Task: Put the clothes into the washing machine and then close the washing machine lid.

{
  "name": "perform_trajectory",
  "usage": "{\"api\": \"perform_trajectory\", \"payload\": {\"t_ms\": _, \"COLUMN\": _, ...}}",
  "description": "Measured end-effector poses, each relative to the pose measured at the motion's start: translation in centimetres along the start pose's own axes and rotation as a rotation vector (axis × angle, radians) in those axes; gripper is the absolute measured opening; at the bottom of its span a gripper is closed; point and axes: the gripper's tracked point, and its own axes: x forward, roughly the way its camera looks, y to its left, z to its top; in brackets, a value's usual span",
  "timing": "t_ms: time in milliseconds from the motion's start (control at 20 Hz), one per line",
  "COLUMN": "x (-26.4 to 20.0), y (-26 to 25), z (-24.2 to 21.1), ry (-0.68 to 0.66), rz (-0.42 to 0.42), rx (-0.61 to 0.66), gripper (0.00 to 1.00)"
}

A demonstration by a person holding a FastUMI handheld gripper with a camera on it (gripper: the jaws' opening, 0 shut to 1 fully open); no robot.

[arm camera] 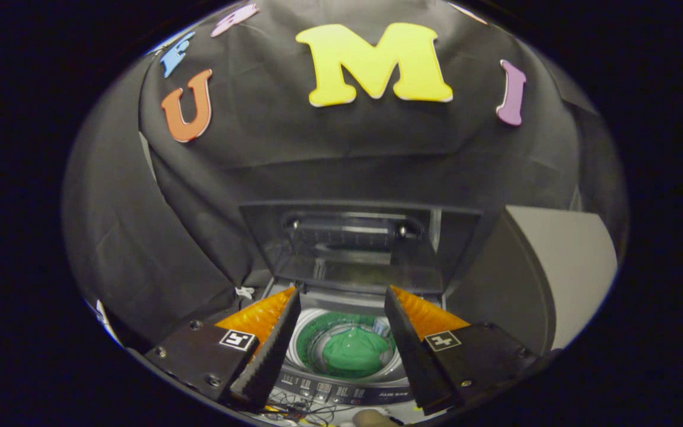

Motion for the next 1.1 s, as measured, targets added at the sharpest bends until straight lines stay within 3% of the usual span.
{"api": "perform_trajectory", "payload": {"t_ms": 400, "x": 0.1, "y": 0.3, "z": 7.1, "ry": -0.122, "rz": -0.028, "rx": -0.020, "gripper": 0.89}}
{"api": "perform_trajectory", "payload": {"t_ms": 850, "x": 5.3, "y": -0.9, "z": 11.0, "ry": -0.095, "rz": -0.094, "rx": 0.009, "gripper": 0.90}}
{"api": "perform_trajectory", "payload": {"t_ms": 1100, "x": 8.7, "y": -1.2, "z": 10.8, "ry": -0.028, "rz": -0.116, "rx": 0.018, "gripper": 0.90}}
